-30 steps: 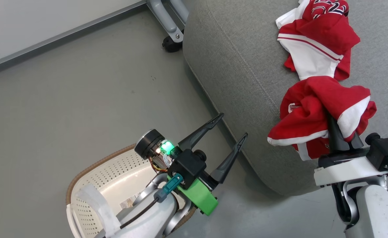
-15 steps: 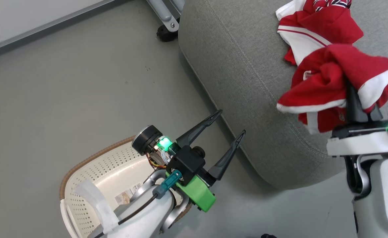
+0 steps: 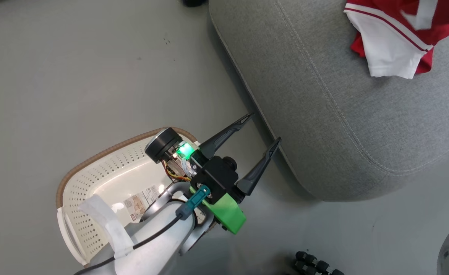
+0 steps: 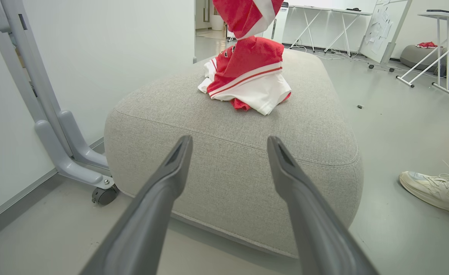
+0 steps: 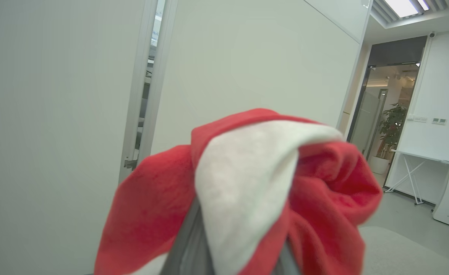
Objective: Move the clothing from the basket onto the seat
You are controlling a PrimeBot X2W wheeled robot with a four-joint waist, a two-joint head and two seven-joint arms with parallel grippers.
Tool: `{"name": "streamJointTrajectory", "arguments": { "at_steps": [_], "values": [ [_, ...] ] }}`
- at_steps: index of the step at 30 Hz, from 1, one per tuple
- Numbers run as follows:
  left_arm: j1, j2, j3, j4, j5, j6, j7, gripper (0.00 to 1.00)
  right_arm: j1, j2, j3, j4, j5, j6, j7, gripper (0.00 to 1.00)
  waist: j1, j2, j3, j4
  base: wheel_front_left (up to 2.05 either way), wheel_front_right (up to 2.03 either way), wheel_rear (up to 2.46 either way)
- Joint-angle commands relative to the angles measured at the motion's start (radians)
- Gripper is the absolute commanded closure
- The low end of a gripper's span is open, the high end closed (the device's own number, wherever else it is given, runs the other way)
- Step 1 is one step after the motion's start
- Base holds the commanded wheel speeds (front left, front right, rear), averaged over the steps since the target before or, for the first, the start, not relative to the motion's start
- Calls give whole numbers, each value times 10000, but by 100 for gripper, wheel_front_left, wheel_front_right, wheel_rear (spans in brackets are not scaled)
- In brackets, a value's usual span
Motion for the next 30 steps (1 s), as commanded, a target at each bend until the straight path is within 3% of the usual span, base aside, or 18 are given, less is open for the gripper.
{"name": "streamJointTrajectory", "arguments": {
  "at_steps": [1,12,21,30],
  "values": [
    [-200,110,-28,-83,62,-9,50,0,-507,-188,-177,193,47,-16,-33,100,-1,34,576,115,0,0,0],
    [-599,261,-146,-444,242,-29,387,0,-2887,-1214,-1027,2381,-48,-18,-32,100,-1,34,1584,402,0,0,0],
    [-746,428,-189,-653,298,55,570,0,-2578,-393,-2133,3772,-1381,-16,-30,100,-1,34,2172,577,0,0,0],
    [-743,648,-138,-859,299,202,669,0,-1724,511,-3238,4355,-2482,-18,-30,100,-1,34,2473,561,0,0,0]
  ]
}}
